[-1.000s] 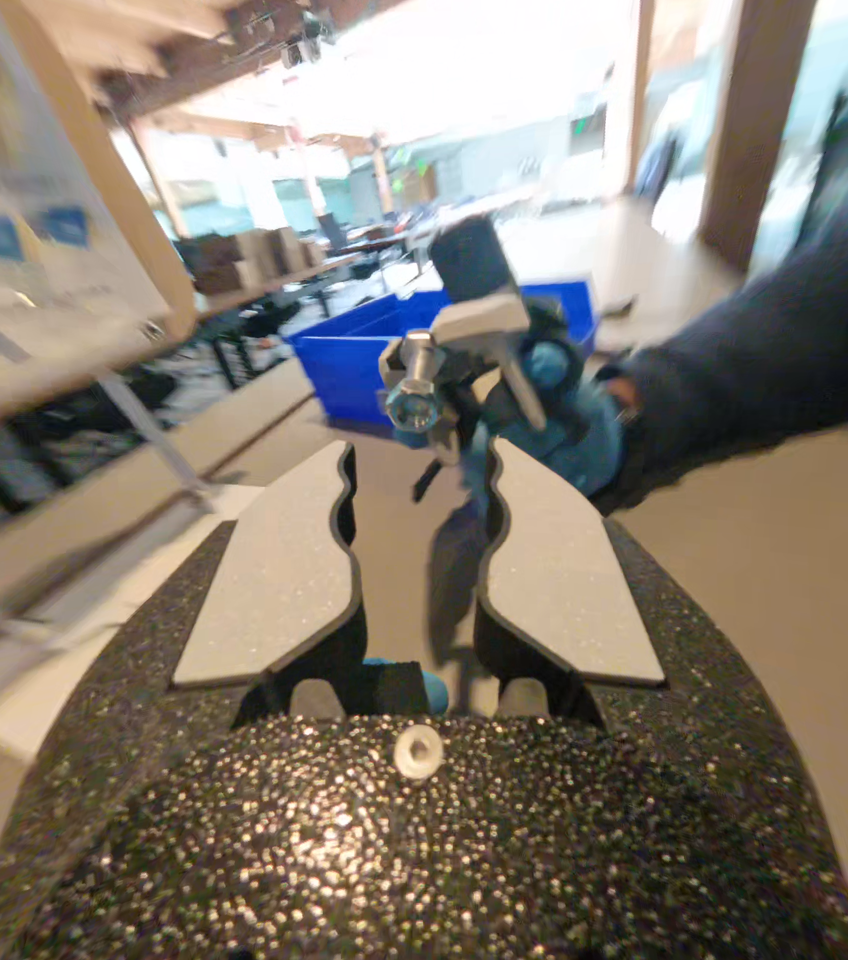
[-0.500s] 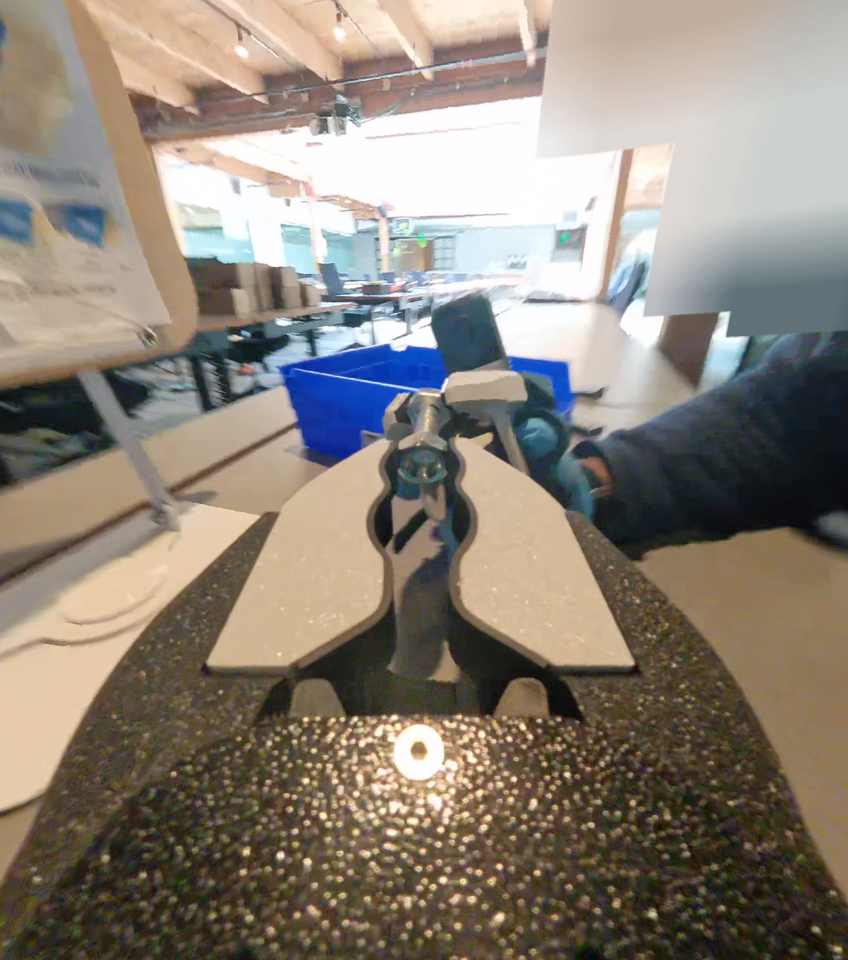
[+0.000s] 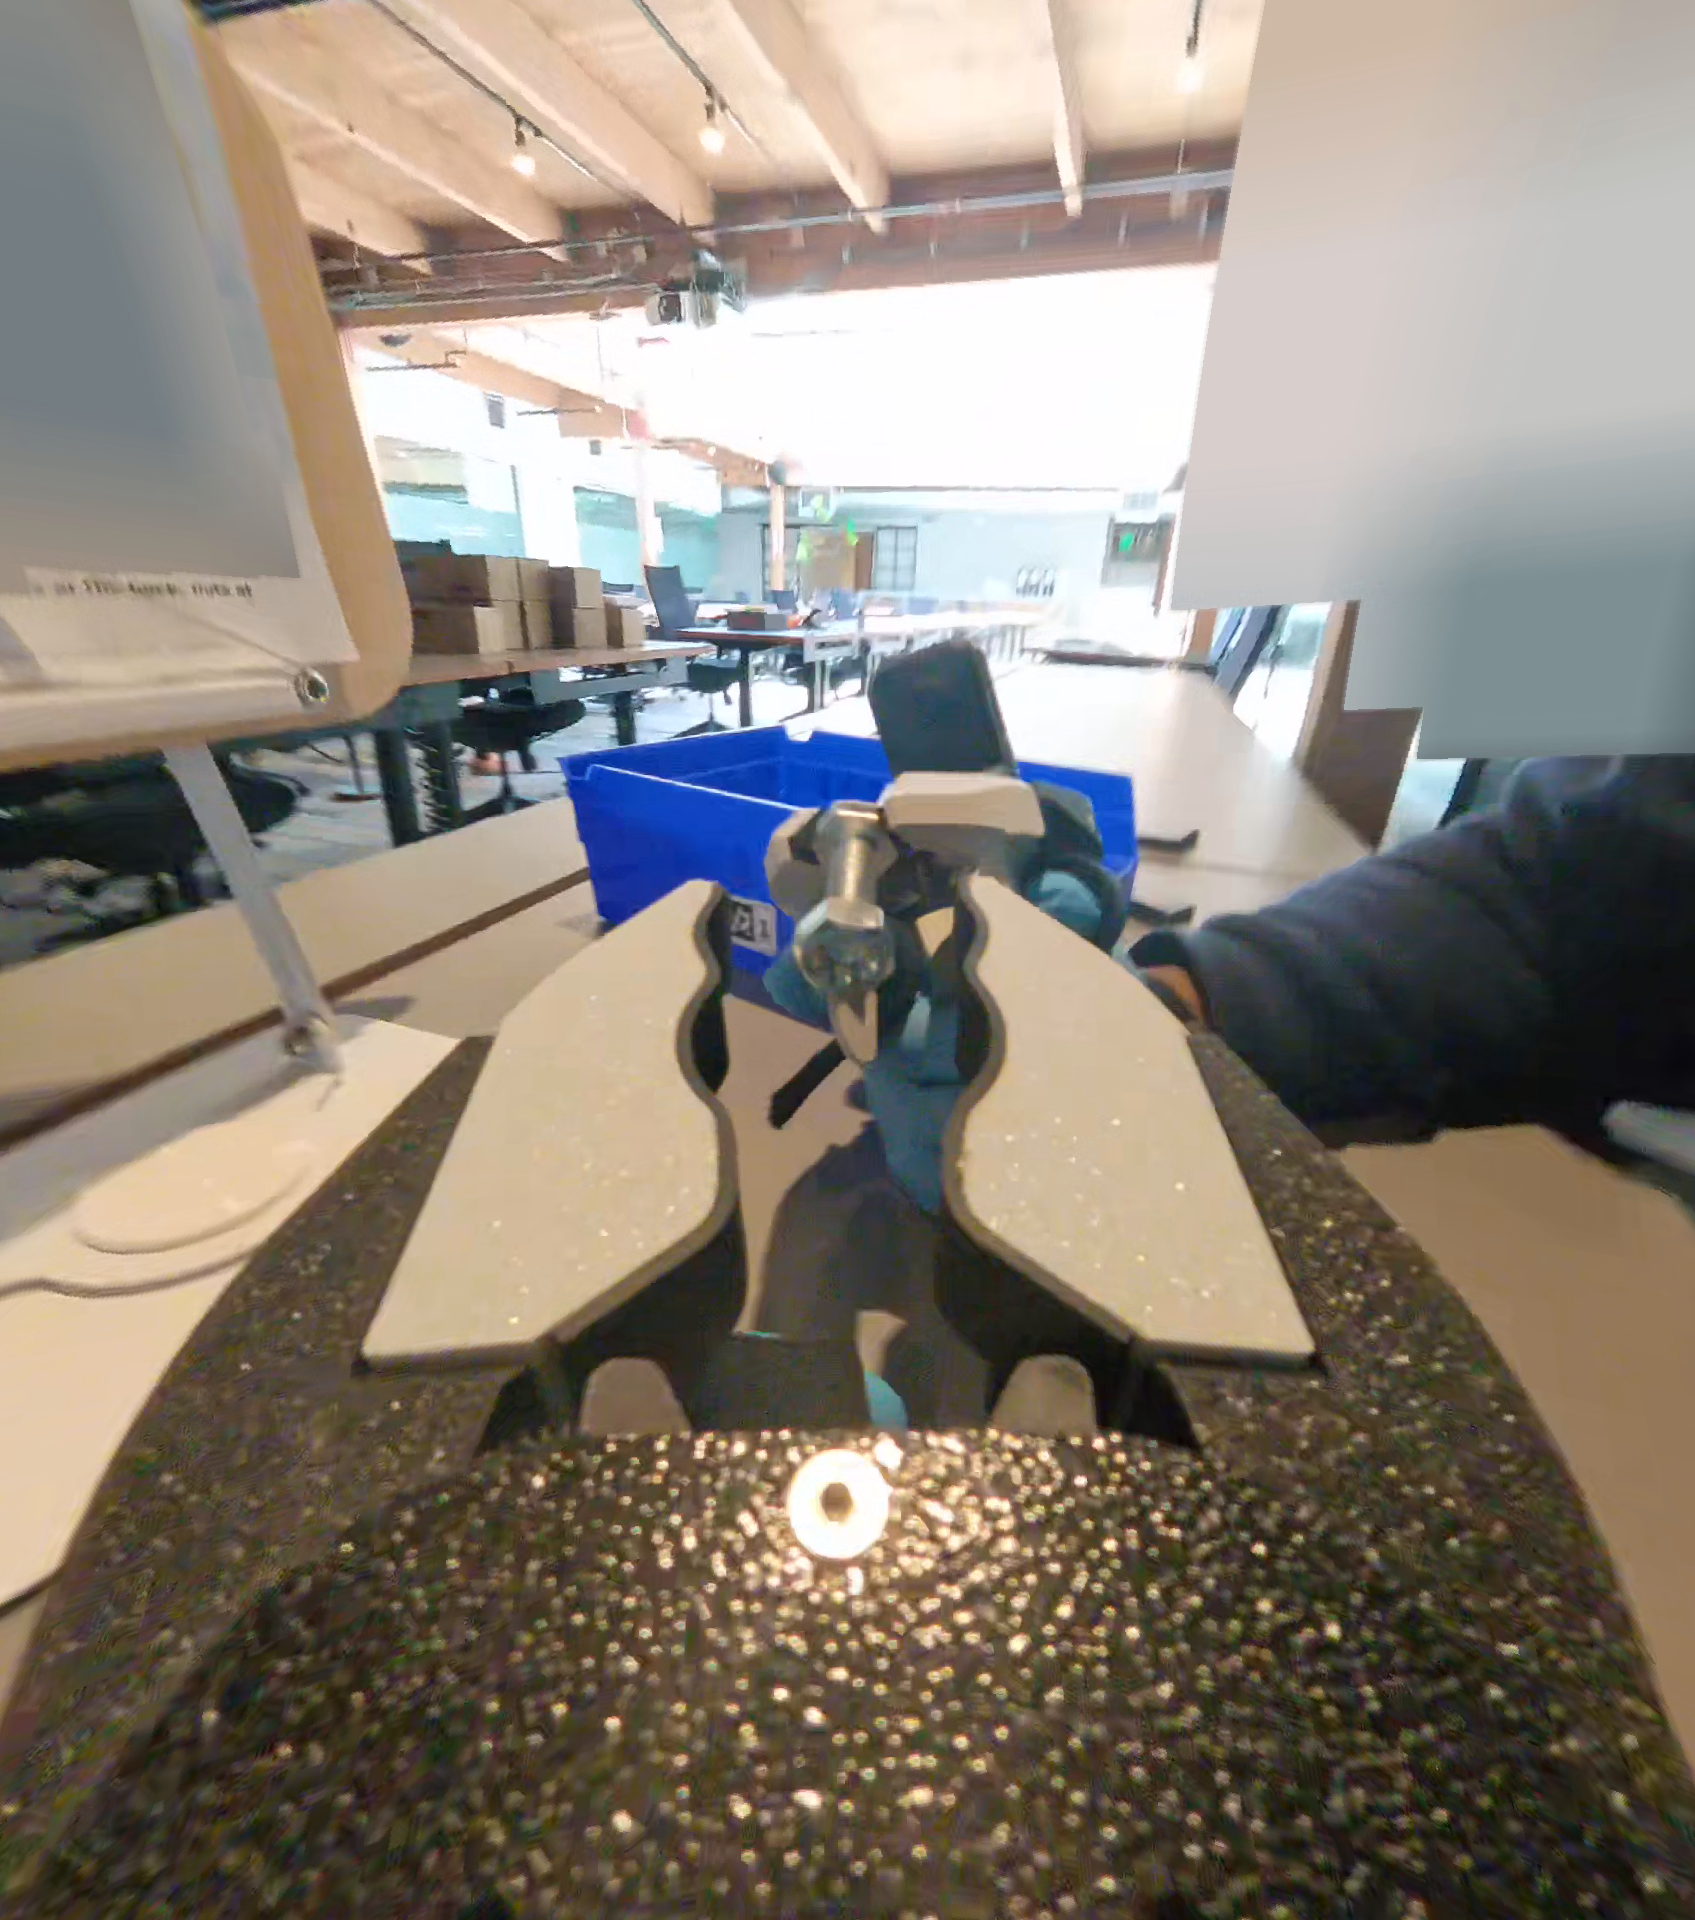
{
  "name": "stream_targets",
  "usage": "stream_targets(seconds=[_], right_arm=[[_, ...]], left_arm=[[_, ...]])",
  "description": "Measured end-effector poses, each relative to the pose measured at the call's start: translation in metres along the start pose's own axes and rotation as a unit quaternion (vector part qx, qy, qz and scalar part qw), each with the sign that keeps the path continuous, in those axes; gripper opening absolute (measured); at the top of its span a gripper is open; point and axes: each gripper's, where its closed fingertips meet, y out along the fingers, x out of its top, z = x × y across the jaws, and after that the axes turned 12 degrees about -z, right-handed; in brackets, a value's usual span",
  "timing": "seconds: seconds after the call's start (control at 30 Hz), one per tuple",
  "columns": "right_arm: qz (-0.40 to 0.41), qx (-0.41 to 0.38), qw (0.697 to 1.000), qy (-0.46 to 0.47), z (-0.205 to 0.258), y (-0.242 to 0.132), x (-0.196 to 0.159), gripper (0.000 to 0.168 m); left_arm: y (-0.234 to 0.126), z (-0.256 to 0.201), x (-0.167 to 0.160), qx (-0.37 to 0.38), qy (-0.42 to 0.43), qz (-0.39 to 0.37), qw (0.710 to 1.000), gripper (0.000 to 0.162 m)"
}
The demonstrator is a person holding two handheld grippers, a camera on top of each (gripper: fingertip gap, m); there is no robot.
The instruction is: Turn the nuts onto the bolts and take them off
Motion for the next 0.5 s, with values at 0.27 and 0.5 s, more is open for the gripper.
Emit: stream_targets(seconds=[0.27,0.5], right_arm=[[0.011,-0.001,1.0,-0.017,0.0,0.001,-0.004,0.017],[0.022,-0.007,0.999,-0.025,0.0,0.001,-0.008,0.017]], left_arm=[[0.0,0.001,-0.018,0.0,-0.027,0.041,0.999,0.024],[-0.004,0.007,-0.017,0.02,0.311,0.082,0.947,0.019]])
